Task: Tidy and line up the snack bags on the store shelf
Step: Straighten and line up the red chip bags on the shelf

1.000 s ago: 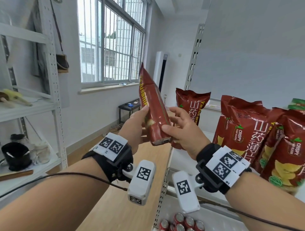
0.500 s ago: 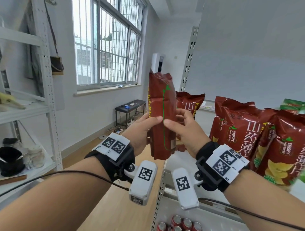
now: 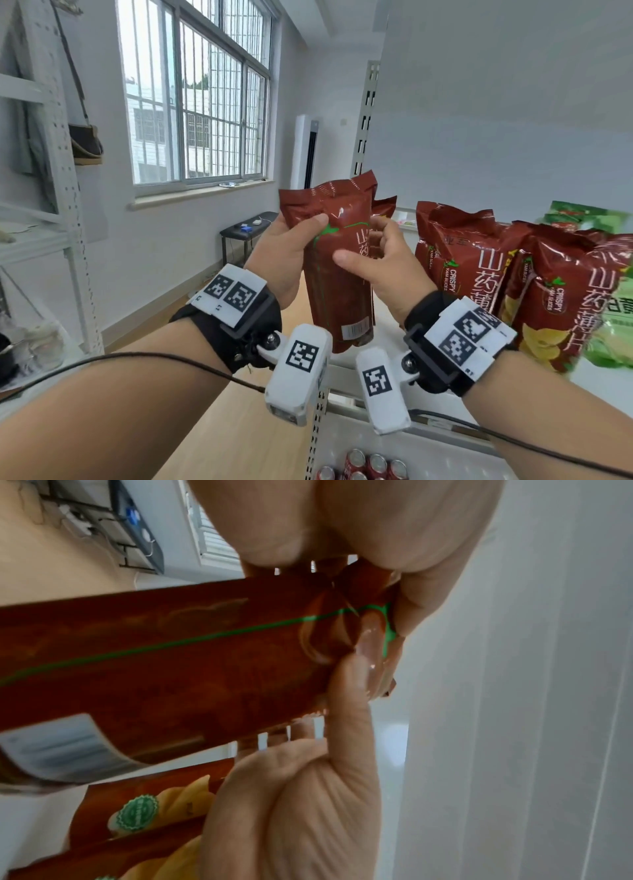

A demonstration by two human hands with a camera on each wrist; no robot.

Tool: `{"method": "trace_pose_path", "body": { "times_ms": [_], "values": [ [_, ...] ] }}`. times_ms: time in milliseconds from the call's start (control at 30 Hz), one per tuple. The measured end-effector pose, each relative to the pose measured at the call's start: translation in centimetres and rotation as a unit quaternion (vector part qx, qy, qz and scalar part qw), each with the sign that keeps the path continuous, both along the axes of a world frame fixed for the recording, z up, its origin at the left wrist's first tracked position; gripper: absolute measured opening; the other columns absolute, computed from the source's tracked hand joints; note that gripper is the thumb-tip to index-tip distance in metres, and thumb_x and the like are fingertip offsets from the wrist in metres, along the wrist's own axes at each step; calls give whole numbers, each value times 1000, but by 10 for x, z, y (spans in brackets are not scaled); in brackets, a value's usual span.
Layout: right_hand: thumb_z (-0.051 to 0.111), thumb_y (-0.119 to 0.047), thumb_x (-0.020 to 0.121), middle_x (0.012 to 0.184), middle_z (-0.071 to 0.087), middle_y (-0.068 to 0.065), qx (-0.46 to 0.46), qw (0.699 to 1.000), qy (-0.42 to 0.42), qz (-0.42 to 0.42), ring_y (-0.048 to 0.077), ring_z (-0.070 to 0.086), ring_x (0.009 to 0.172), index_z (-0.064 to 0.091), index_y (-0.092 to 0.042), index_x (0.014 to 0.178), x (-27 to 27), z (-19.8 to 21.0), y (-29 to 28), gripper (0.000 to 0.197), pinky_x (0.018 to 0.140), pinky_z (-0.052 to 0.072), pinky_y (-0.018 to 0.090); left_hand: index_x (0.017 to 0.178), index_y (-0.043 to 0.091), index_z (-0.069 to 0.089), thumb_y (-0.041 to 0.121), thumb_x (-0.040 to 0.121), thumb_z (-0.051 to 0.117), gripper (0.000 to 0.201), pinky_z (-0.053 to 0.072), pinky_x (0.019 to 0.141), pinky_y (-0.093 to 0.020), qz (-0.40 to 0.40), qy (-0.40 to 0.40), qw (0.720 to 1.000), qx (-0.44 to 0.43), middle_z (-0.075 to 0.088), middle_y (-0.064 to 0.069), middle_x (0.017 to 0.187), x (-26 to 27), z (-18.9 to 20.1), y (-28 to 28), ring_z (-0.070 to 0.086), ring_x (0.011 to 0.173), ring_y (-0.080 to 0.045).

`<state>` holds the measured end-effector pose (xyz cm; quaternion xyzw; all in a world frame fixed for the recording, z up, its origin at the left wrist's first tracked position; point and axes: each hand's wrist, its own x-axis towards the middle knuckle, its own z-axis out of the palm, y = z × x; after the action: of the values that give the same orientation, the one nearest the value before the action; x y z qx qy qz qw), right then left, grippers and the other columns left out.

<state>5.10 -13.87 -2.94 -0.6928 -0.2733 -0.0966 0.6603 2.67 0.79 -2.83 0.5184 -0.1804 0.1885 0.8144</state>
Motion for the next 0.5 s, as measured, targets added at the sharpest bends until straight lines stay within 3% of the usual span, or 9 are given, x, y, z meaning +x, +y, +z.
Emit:
{"method": "trace_pose_path", "body": {
  "times_ms": [67,133,233,333,433,500],
  "values": [
    [77,-19,75,114,59,2,23,999,-20,-13,12,60,101,49,-33,114,0,9,-4,51,82,53,29,116,4,62,6,89,55,28,55,82,-36,-4,13,1000,-1,73,-10,101,2,0,-2,69,93,-24],
    [74,-14,78,108,65,1,28,999,-43,-11,6,65,91,57,-22,115,-2,17,-6,42,71,53,19,118,0,60,2,89,52,31,53,89,-39,-8,29,999,-10,71,-13,102,2,0,-6,68,93,-26],
    [66,-8,84,89,72,-9,33,998,-52,-4,0,67,74,64,-19,104,-5,23,-8,22,60,50,13,121,-3,57,3,85,52,37,52,92,-43,-21,48,997,-54,69,-16,103,1,2,-9,67,91,-28],
    [51,-10,95,64,67,-21,45,998,-45,0,-9,60,57,64,-22,91,-5,24,-9,18,48,43,6,121,-3,57,8,87,50,37,54,86,-41,-34,63,993,-89,70,-15,101,1,3,-9,68,87,-25],
    [45,-12,97,59,65,-20,51,998,-40,0,-8,58,52,65,-22,86,-6,23,-11,25,47,42,7,129,-2,51,13,93,44,40,54,84,-38,-47,86,990,-100,67,-15,111,1,2,-8,67,94,-25],
    [45,-12,98,60,66,-20,38,998,-50,-3,-9,58,53,65,-23,83,-7,23,-11,27,48,42,6,130,-2,51,14,95,41,40,57,78,-35,-54,86,989,-108,69,-13,108,2,0,-8,68,93,-23]
  ]
}}
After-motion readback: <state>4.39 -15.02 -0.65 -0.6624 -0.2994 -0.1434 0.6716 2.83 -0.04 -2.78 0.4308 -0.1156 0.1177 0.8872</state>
